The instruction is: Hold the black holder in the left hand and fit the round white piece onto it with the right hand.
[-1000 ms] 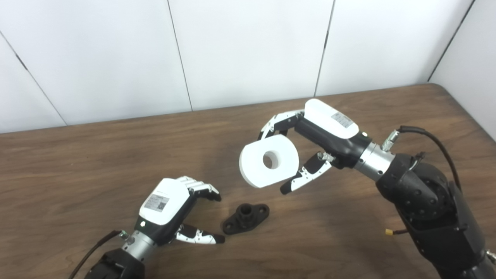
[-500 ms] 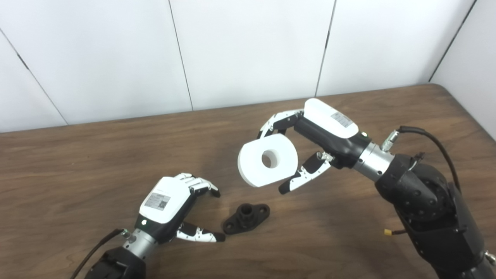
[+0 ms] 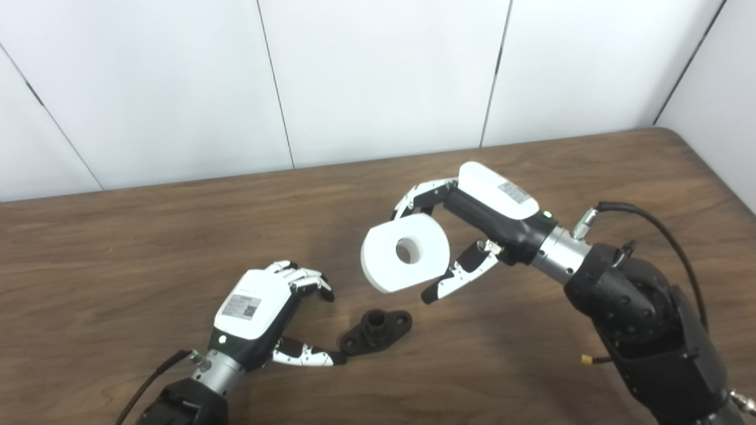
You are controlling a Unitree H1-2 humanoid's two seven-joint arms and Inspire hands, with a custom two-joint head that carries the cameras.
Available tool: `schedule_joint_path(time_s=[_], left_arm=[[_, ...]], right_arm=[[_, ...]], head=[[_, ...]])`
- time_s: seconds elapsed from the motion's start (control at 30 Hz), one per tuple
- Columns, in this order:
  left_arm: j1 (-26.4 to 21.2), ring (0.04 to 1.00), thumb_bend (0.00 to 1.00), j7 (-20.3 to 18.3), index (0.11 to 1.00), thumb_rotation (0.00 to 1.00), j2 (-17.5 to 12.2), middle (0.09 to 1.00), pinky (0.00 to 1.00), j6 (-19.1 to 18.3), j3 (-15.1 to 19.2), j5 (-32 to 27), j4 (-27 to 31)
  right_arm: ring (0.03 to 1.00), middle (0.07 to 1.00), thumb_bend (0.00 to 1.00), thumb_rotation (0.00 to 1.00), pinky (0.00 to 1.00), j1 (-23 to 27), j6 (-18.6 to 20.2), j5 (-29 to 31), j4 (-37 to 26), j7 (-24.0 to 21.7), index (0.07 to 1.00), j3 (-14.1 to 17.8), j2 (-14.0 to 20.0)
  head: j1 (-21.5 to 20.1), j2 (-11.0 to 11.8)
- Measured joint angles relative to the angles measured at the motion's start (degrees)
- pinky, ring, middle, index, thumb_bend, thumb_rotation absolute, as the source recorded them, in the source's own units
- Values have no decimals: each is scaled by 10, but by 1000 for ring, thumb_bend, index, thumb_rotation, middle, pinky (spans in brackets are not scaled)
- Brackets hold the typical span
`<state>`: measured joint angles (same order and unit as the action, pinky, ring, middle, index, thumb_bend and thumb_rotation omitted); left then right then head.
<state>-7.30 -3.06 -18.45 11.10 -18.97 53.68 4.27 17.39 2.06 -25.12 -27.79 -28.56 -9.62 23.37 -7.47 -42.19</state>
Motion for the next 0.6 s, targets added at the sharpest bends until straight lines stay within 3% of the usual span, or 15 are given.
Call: schedule_joint_path(time_s=[0.27,0.37,0.6], left_arm=[[1,902,1000,-9,593,484,2,764,941,-6,0,-13,0],[3,897,1000,-21,597,484,2,765,945,-10,2,-27,4],[21,889,946,-41,610,360,4,767,923,-29,4,-52,17]], right_arm=[[672,647,520,130,570,4,-2,-6,1,2,480,0,-7],[672,647,519,131,569,9,0,-13,1,2,480,-2,-15],[676,649,520,130,578,9,-1,-22,1,2,480,-7,-24]], head=[[-14,0],[-31,11],[-33,11]])
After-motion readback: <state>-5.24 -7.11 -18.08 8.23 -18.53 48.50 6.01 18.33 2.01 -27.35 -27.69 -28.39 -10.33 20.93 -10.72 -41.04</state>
